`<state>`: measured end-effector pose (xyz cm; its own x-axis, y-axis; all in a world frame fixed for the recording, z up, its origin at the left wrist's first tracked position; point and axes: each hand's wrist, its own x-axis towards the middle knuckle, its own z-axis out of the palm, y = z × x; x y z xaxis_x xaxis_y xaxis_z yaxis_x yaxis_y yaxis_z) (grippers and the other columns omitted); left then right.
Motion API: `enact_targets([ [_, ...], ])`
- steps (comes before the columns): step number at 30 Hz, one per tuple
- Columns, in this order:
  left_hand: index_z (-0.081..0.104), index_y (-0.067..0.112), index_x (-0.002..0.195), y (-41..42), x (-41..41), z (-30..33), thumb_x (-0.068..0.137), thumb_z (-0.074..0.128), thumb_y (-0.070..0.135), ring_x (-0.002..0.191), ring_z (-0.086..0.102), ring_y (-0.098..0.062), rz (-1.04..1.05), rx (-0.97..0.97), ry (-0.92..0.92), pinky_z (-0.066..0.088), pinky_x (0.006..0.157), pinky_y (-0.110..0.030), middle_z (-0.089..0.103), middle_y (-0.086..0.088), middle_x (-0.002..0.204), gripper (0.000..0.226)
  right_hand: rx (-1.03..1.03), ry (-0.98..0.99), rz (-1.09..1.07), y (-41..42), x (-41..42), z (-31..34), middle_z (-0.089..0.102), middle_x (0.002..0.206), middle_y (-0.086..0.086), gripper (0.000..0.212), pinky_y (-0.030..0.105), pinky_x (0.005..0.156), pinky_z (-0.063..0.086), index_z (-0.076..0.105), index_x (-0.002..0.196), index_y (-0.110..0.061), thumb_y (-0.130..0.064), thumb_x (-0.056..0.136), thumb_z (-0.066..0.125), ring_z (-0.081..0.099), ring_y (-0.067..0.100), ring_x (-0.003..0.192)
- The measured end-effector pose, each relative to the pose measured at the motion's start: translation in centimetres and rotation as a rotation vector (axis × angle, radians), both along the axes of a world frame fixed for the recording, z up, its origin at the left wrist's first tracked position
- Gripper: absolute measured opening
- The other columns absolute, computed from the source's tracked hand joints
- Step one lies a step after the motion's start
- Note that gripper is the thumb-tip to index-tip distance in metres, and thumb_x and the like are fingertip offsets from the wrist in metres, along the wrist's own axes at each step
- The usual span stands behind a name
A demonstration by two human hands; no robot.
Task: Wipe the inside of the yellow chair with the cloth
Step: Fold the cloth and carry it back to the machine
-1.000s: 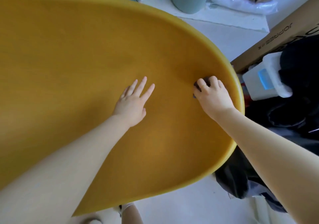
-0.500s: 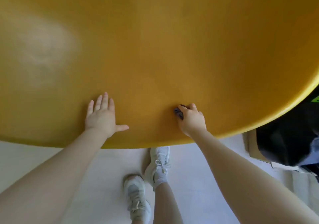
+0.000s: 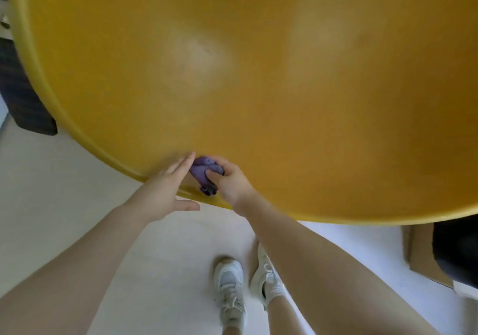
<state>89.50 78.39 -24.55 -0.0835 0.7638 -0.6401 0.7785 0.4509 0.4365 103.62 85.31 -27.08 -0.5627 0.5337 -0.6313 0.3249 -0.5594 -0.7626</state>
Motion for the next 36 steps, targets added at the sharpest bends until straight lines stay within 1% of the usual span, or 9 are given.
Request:
enact_targets([
  [5, 0.040, 0.009, 0.140, 2.3, 0.1, 7.4, 0.090, 0.058, 0.017, 0.132, 0.033, -0.006, 0.226, 0.444, -0.163, 0.020, 0.104, -0.013, 0.035, -0.003, 0.148, 0.053, 0.074, -0.046, 0.001, 3.4, 1.4, 10.6, 0.054, 0.091, 0.007, 0.011, 0.019, 0.066, 0.045, 0.037, 0.103, -0.011, -0.010, 0.097, 0.045, 0.053, 0.012, 0.075],
  [9, 0.051, 0.009, 0.128, 4.2, 2.4, 16.1, 0.086, 0.063, 0.028, 0.119, 0.049, -0.015, 0.181, 0.571, -0.300, 0.034, 0.100, -0.025, 0.046, 0.004, 0.132, 0.048, 0.152, -0.087, 0.013, 5.1, 4.4, 21.0, 0.047, 0.076, 0.000, 0.018, 0.010, 0.045, 0.042, 0.039, 0.083, -0.017, -0.009, 0.098, 0.042, 0.048, 0.007, 0.063],
  [13, 0.056, 0.010, 0.119, 3.9, 6.3, 22.8, 0.082, 0.070, 0.012, 0.098, 0.053, -0.015, 0.024, 0.578, -0.296, 0.041, 0.088, -0.025, 0.051, 0.007, 0.113, 0.040, 0.214, -0.236, -0.057, 4.2, 8.0, 28.7, 0.050, 0.078, 0.001, 0.012, 0.019, 0.051, 0.048, 0.048, 0.090, -0.015, -0.011, 0.098, 0.041, 0.050, 0.012, 0.067],
  [17, 0.058, 0.007, 0.101, 3.8, 8.4, 27.8, 0.085, 0.065, 0.009, 0.082, 0.046, -0.016, -0.050, 0.514, -0.251, 0.032, 0.072, -0.022, 0.049, 0.005, 0.095, 0.017, 0.393, -0.427, 0.058, 3.3, 10.3, 34.0, 0.048, 0.068, -0.001, 0.014, 0.024, 0.054, 0.034, 0.054, 0.089, -0.012, -0.017, 0.097, 0.043, 0.042, 0.013, 0.061],
  [21, 0.059, 0.012, 0.095, 3.1, 9.8, 31.1, 0.087, 0.064, 0.017, 0.078, 0.048, -0.013, -0.065, 0.438, -0.226, 0.036, 0.072, -0.027, 0.049, 0.004, 0.094, 0.011, 0.482, -0.493, 0.043, 1.6, 12.0, 37.0, 0.050, 0.071, 0.006, 0.018, 0.027, 0.054, 0.031, 0.055, 0.086, -0.009, -0.019, 0.095, 0.044, 0.042, 0.019, 0.063],
  [27, 0.061, 0.010, 0.091, -0.8, 12.9, 33.8, 0.089, 0.062, 0.025, 0.122, 0.037, -0.022, -0.158, 0.519, -0.093, 0.027, 0.098, -0.028, 0.048, 0.000, 0.128, 0.015, 0.286, -0.353, -0.159, -2.7, 15.7, 38.1, 0.056, 0.083, 0.006, 0.023, 0.030, 0.067, 0.040, 0.056, 0.083, -0.015, -0.028, 0.097, 0.043, 0.050, 0.020, 0.075],
  [31, 0.048, 0.022, 0.085, -5.7, 16.1, 35.5, 0.092, 0.055, 0.024, 0.083, 0.052, -0.025, -0.111, 0.469, -0.117, 0.038, 0.071, -0.033, 0.055, 0.001, 0.082, 0.010, 0.190, -0.232, -0.216, -6.9, 18.6, 38.8, 0.053, 0.080, 0.004, 0.019, 0.025, 0.059, 0.043, 0.049, 0.080, -0.018, -0.024, 0.097, 0.044, 0.050, 0.017, 0.072],
  [34, 0.049, 0.019, 0.096, -10.4, 18.8, 36.2, 0.096, 0.049, 0.024, 0.076, 0.051, -0.023, -0.045, 0.482, -0.089, 0.038, 0.067, -0.032, 0.057, 0.001, 0.080, 0.005, 0.182, -0.183, -0.185, -10.9, 21.0, 39.3, 0.051, 0.080, 0.006, 0.005, 0.027, 0.063, 0.046, 0.049, 0.092, -0.018, -0.014, 0.095, 0.046, 0.048, 0.016, 0.068],
  [36, 0.051, 0.018, 0.102, -13.3, 20.6, 36.8, 0.096, 0.048, 0.025, 0.076, 0.051, -0.023, -0.016, 0.481, -0.024, 0.037, 0.066, -0.031, 0.056, 0.001, 0.078, 0.010, 0.179, -0.149, -0.123, -13.9, 22.6, 40.0, 0.054, 0.086, 0.006, 0.018, 0.027, 0.068, 0.049, 0.051, 0.105, -0.018, -0.007, 0.093, 0.044, 0.052, 0.017, 0.073],
])
